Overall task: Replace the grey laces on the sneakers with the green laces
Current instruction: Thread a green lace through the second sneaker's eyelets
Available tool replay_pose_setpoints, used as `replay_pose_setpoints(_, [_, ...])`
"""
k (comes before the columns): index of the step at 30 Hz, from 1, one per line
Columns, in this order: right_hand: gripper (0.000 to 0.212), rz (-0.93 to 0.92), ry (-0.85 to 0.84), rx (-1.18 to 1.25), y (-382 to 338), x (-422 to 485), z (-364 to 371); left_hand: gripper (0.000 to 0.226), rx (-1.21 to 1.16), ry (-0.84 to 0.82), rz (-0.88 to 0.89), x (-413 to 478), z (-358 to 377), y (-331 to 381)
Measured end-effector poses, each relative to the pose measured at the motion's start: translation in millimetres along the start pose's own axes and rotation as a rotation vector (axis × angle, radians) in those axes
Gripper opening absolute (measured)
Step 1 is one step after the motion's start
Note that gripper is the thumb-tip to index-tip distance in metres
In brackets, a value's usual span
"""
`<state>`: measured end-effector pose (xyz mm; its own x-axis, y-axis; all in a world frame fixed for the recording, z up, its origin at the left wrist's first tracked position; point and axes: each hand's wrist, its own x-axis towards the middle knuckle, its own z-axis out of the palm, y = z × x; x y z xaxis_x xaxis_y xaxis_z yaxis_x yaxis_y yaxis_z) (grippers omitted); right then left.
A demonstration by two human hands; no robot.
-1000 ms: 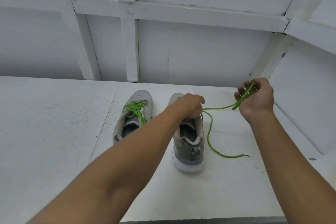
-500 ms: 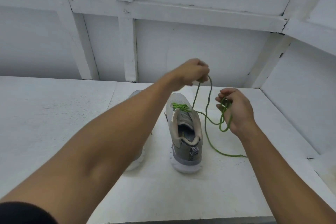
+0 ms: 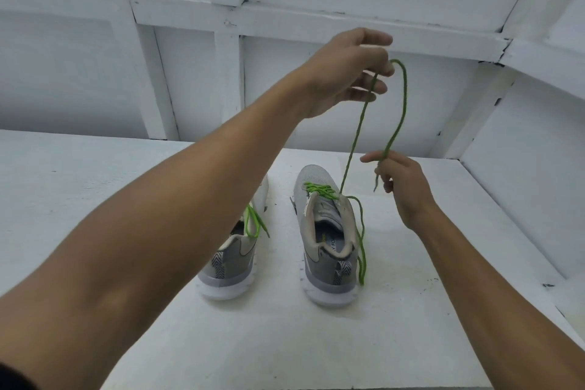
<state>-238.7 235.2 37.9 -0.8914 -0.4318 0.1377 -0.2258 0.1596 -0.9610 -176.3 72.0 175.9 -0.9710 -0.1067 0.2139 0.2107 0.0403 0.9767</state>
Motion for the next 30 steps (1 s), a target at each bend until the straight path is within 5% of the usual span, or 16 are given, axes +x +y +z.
replay_pose_setpoints(6, [0.034, 0.124, -0.071, -0.260, 4, 9, -13, 0.037, -0.046, 0.017, 0.054, -6, -2, 13])
replay_pose_setpoints(11, [0.021, 0.214, -0.095, -0.134, 7, 21, -31, 0.027, 0.095, -0.114, 0.090, -34, 4, 6])
replay_pose_setpoints(16, [0.035, 0.358, -0.066, 0.190, -14, 33, -46, 0.028, 0.375, -0.267, 0.065, -79, 24, -2])
replay_pose_setpoints(20, [0.029, 0.270, -0.023, 0.235, -35, 44, -44, 0.057, 0.920, -0.551, 0.031, -112, 51, -19])
replay_pose_setpoints(22, [0.022, 0.196, -0.073, 0.143, -41, 46, -44, 0.049, 0.985, -0.393, 0.014, -117, 50, -36])
replay_pose_setpoints(26, [0.016, 0.113, -0.108, -0.046, -42, 39, -33, 0.024, 0.685, 0.363, -0.166, -117, 29, -89])
replay_pose_setpoints(30, [0.005, 0.039, -0.159, -0.239, -31, 23, -5, 0.023, 0.547, 0.547, -0.335, -120, 23, -148])
